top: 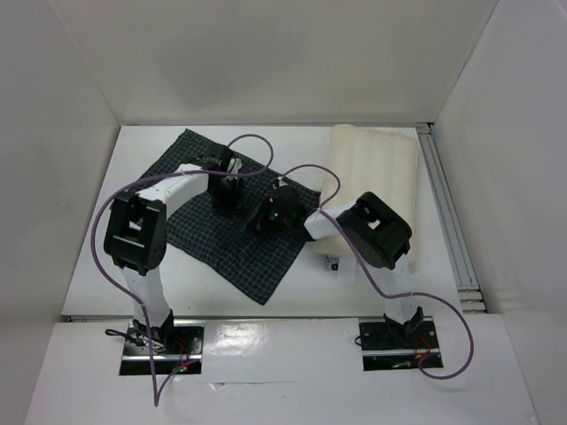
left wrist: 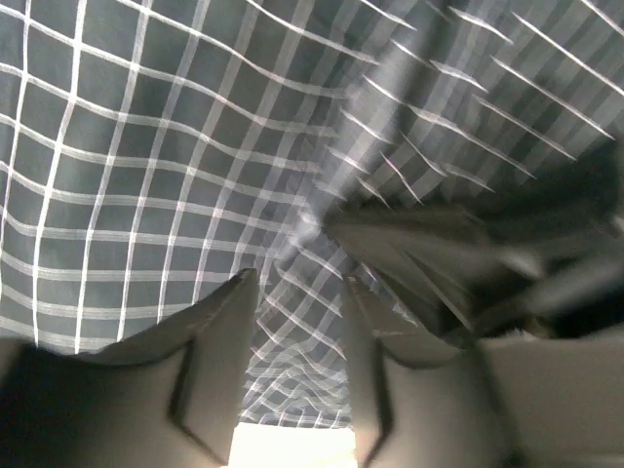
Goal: Put the pillow into the pillowcase
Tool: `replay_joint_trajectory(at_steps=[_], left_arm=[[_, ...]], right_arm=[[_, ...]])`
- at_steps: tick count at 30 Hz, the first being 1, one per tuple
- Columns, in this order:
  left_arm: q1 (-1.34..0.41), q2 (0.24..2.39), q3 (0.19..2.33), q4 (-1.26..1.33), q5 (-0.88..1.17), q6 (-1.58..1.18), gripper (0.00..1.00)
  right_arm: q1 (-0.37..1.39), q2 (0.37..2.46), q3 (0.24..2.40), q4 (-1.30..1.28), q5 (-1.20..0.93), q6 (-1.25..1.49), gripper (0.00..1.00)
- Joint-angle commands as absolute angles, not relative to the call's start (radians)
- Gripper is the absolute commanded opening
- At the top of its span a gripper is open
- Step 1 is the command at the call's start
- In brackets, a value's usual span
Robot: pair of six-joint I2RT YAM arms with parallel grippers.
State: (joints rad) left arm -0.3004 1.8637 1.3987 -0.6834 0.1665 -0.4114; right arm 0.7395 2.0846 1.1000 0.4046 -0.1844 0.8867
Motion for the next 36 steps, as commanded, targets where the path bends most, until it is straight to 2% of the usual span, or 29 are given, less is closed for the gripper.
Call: replay_joint_trajectory(at_steps=[1, 4, 9, 11, 14, 16, 19, 22, 29, 36], left_arm=[[-0.282, 1.92, 1.393, -0.652, 0.179, -0.396, 0.56], [-0.291, 1.956, 1.393, -0.652, 0.147, -0.396, 0.63], [-0.325, 2.011, 1.393, -0.652, 0.071, -0.396, 0.63], [-0.325, 2.034, 1.393, -0.652, 0.071, -0.405, 0.57], [-0.325, 2.034, 1.393, -0.626, 0.115, -0.423, 0.53], [-0.325, 2.048, 1.393, -0.626, 0.115, -0.423, 0.44], [-0.325, 2.057, 1.402, -0.638, 0.086, -0.423, 0.17], [-0.325, 2.02, 1.437, -0.69, 0.046, -0.433, 0.01], [-0.325, 1.908, 1.545, -0.828, -0.006, -0.391, 0.0], [-0.229, 1.853, 1.583, -0.867, 0.184, -0.319, 0.0]], right_arm=[[0.746, 2.121, 1.054, 0.391, -0.198, 0.907, 0.0], [0.746, 2.112, 1.032, 0.391, -0.198, 0.907, 0.0], [0.727, 2.112, 1.014, 0.4, -0.198, 0.907, 0.0], [0.727, 2.112, 1.014, 0.4, -0.198, 0.907, 0.0], [0.727, 2.121, 1.014, 0.4, -0.198, 0.907, 0.0], [0.727, 2.121, 1.014, 0.4, -0.198, 0.907, 0.0], [0.727, 2.121, 1.014, 0.4, -0.198, 0.907, 0.0], [0.727, 2.121, 1.014, 0.4, -0.198, 0.907, 0.0], [0.727, 2.131, 1.035, 0.319, -0.169, 0.887, 0.0], [0.727, 2.14, 1.035, 0.282, -0.112, 0.887, 0.0]])
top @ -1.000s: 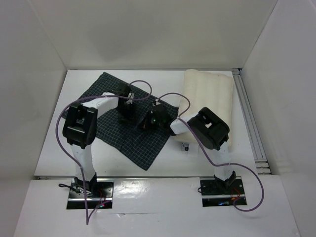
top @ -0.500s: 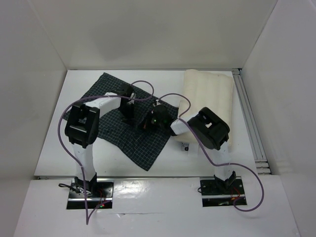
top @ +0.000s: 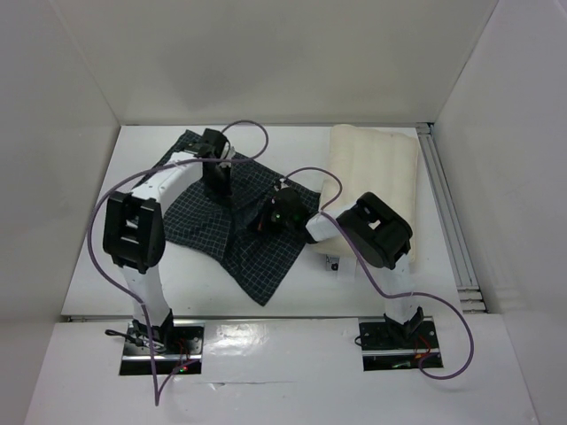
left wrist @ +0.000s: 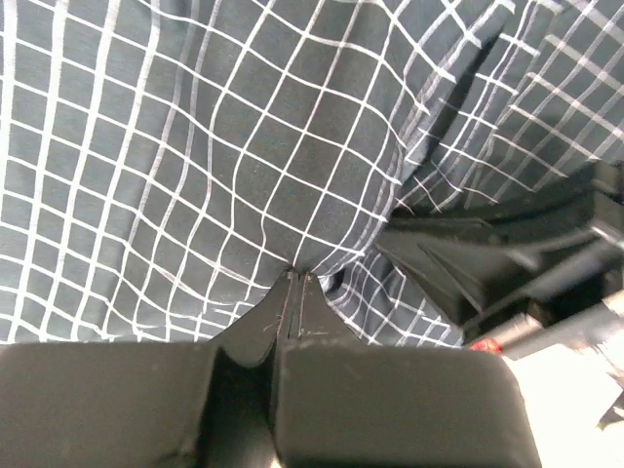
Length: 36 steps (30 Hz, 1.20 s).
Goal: Put the pillow into the pillowcase
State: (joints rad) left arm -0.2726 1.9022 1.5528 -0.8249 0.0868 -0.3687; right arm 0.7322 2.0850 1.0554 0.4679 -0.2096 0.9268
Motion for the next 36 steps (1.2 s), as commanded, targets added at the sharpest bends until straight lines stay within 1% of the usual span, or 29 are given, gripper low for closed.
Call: replay_joint_trajectory(at_steps=[1, 3, 6, 7, 10, 12, 13, 15, 16, 18, 19, 21, 22, 23, 25, 26, 27, 28, 29, 30, 31, 32, 33, 34, 36], left_arm=[[-0.218, 1.853, 1.583, -0.867, 0.204, -0.307, 0.0], [-0.186, 1.844, 1.572, -0.867, 0.242, -0.307, 0.0], [-0.141, 1.815, 1.536, -0.804, 0.362, -0.307, 0.0], [-0.13, 1.801, 1.536, -0.787, 0.439, -0.319, 0.0], [-0.091, 1.778, 1.502, -0.714, 0.55, -0.357, 0.0], [-0.068, 1.767, 1.489, -0.687, 0.58, -0.367, 0.0], [-0.067, 1.767, 1.489, -0.672, 0.59, -0.379, 0.0], [-0.058, 1.756, 1.489, -0.657, 0.606, -0.388, 0.0], [-0.058, 1.756, 1.489, -0.646, 0.621, -0.397, 0.0], [-0.058, 1.747, 1.489, -0.632, 0.635, -0.408, 0.0], [-0.058, 1.747, 1.489, -0.632, 0.65, -0.408, 0.0], [-0.058, 1.747, 1.489, -0.609, 0.679, -0.419, 0.0], [-0.049, 1.747, 1.489, -0.609, 0.69, -0.419, 0.0], [-0.049, 1.747, 1.499, -0.609, 0.699, -0.429, 0.0], [-0.049, 1.747, 1.499, -0.598, 0.709, -0.43, 0.0], [-0.049, 1.747, 1.508, -0.598, 0.709, -0.43, 0.0], [-0.049, 1.747, 1.508, -0.598, 0.718, -0.43, 0.0], [-0.049, 1.747, 1.508, -0.598, 0.718, -0.43, 0.0], [-0.049, 1.747, 1.508, -0.598, 0.718, -0.43, 0.0], [-0.049, 1.747, 1.508, -0.598, 0.718, -0.43, 0.0], [-0.049, 1.747, 1.508, -0.598, 0.718, -0.43, 0.0], [-0.049, 1.747, 1.508, -0.598, 0.718, -0.43, 0.0], [-0.049, 1.747, 1.508, -0.598, 0.718, -0.439, 0.0], [-0.049, 1.747, 1.508, -0.598, 0.718, -0.439, 0.0], [-0.049, 1.747, 1.508, -0.598, 0.706, -0.448, 0.0]], right_arm=[[0.727, 2.14, 1.035, 0.282, -0.101, 0.887, 0.0], [0.727, 2.14, 1.048, 0.259, -0.101, 0.887, 0.0], [0.727, 2.128, 1.048, 0.259, -0.101, 0.877, 0.0], [0.727, 2.119, 1.048, 0.259, -0.101, 0.865, 0.0], [0.736, 2.036, 1.069, 0.192, -0.046, 0.812, 0.01], [0.736, 1.948, 1.103, 0.128, -0.034, 0.77, 0.05], [0.736, 1.916, 1.114, 0.112, -0.022, 0.718, 0.09], [0.736, 1.82, 1.156, 0.036, 0.023, 0.683, 0.34], [0.736, 1.792, 1.17, 0.009, 0.043, 0.646, 0.51], [0.736, 1.725, 1.218, -0.082, 0.122, 0.611, 0.74], [0.736, 1.709, 1.235, -0.119, 0.158, 0.597, 0.8], [0.712, 1.681, 1.287, -0.191, 0.271, 0.554, 0.81], [0.7, 1.652, 1.302, -0.266, 0.331, 0.543, 0.82], [0.651, 1.635, 1.302, -0.288, 0.38, 0.517, 0.86], [0.568, 1.608, 1.333, -0.333, 0.422, 0.485, 0.86], [0.489, 1.621, 1.363, -0.366, 0.413, 0.457, 0.87], [0.459, 1.647, 1.456, -0.411, 0.441, 0.443, 0.88], [0.436, 1.734, 1.516, -0.514, 0.468, 0.428, 0.9], [0.417, 1.79, 1.585, -0.573, 0.494, 0.417, 0.9], [0.394, 1.849, 1.727, -0.627, 0.539, 0.394, 0.92], [0.394, 1.978, 1.797, -0.717, 0.558, 0.384, 0.95], [0.371, 2.044, 1.866, -0.754, 0.574, 0.37, 0.96], [0.361, 2.109, 2.016, -0.794, 0.559, 0.37, 0.98], [0.345, 2.226, 2.076, -0.842, 0.531, 0.37, 0.98], [0.287, 2.314, 2.205, -0.842, 0.407, 0.37, 0.97]])
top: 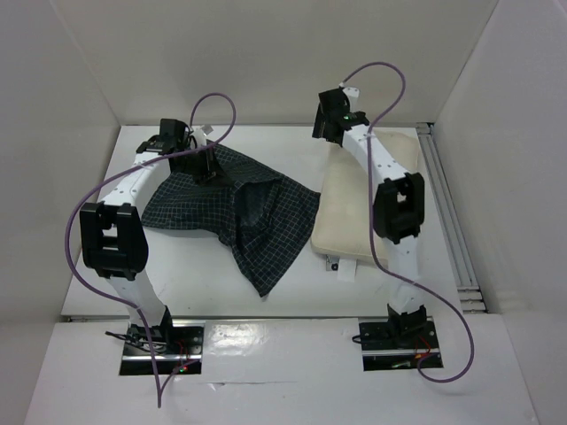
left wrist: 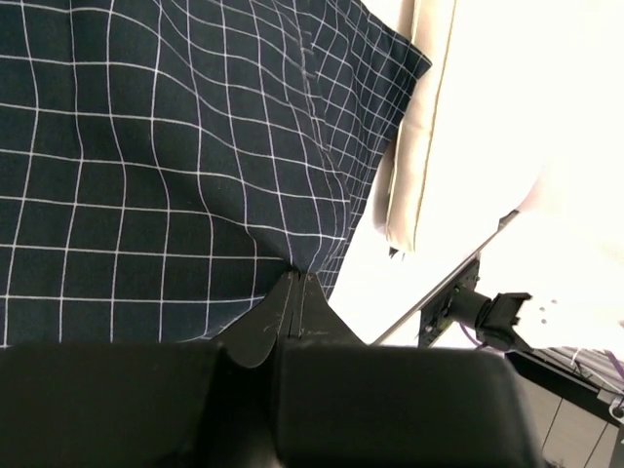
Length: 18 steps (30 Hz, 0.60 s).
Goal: Put the pillow into the pillowcase
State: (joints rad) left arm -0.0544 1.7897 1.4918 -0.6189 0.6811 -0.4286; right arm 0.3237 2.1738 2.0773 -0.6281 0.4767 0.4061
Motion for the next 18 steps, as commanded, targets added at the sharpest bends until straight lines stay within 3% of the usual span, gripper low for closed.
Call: replay_joint_trajectory(at_steps=[1, 4, 5, 6, 9, 12, 15, 18], left_arm=[[-0.049, 1.747, 1.508, -0.598, 0.706, -0.448, 0.0], [-0.049, 1.747, 1.508, -0.598, 0.696, -0.448, 0.0], [-0.049, 1.747, 1.508, -0.589, 0.696, -0.448, 0.0], [-0.049, 1.747, 1.508, -0.589, 0.696, -0.448, 0.0], [-0.049, 1.747, 1.508, -0.589, 0.678, -0.459, 0.0], [-0.049, 1.747, 1.529, -0.589, 0.669, -0.459, 0.0], [-0.037, 1.758, 1.54, -0.589, 0.66, -0.468, 0.0], [-0.011, 1.781, 1.552, -0.589, 0.66, -0.491, 0.0]], right_arm=[[0.272, 2.385, 2.23, -0.842, 0.391, 0.38, 0.93], [0.236, 2.45, 2.29, -0.854, 0.379, 0.425, 0.84], [0.221, 2.459, 2.29, -0.836, 0.379, 0.434, 0.75], [0.207, 2.459, 2.272, -0.824, 0.364, 0.445, 0.63], [0.198, 2.375, 2.183, -0.746, 0.354, 0.454, 0.0], [0.198, 2.175, 1.989, -0.548, 0.284, 0.378, 0.0], [0.198, 1.932, 1.749, -0.335, 0.082, 0.25, 0.0], [0.198, 1.774, 1.608, -0.29, -0.151, 0.152, 0.0]])
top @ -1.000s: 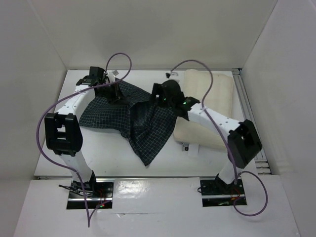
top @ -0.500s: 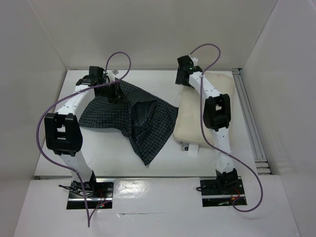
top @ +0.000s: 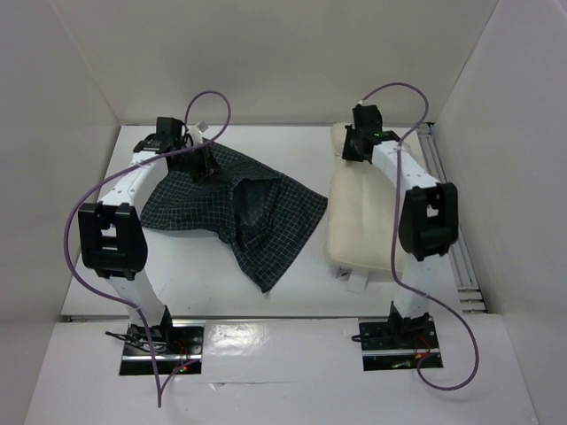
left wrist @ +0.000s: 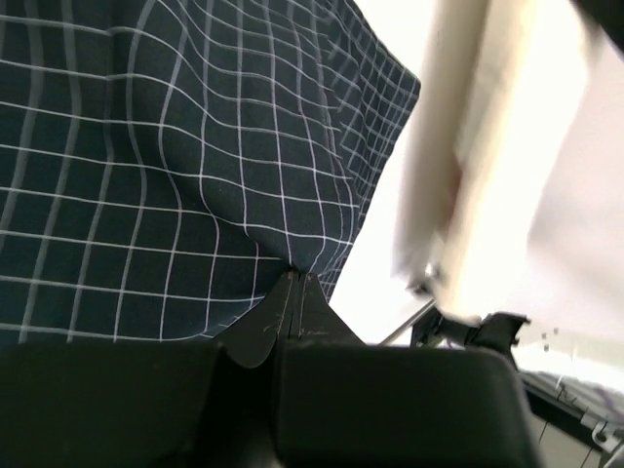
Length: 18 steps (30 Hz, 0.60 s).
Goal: Put the pillow into the pillowcase
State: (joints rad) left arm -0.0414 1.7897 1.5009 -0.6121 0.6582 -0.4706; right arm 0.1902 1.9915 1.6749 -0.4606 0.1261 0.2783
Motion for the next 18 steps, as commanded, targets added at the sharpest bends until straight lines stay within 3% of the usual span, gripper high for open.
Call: replay_joint_trajectory(at_steps=[1, 5, 9, 13, 18], left_arm=[[0.003, 1.781, 1.563, -0.589, 0.647, -0.491, 0.0], [0.032, 1.833, 1.597, -0.58, 0.647, -0.512, 0.0], [0.057, 1.879, 1.634, -0.569, 0.658, -0.522, 0.0], [0.077, 1.901, 1.652, -0.569, 0.689, -0.522, 0.0], [0.077, 1.891, 1.618, -0.569, 0.698, -0.522, 0.0]], right_arm=[[0.198, 1.741, 1.576, -0.29, -0.208, 0.135, 0.0], [0.296, 1.577, 1.384, -0.226, -0.415, 0.065, 0.0], [0.405, 1.497, 1.333, -0.256, -0.5, 0.002, 0.0], [0.578, 1.468, 1.342, -0.417, -0.422, -0.043, 0.0], [0.715, 1.329, 1.195, -0.407, -0.214, 0.041, 0.0]])
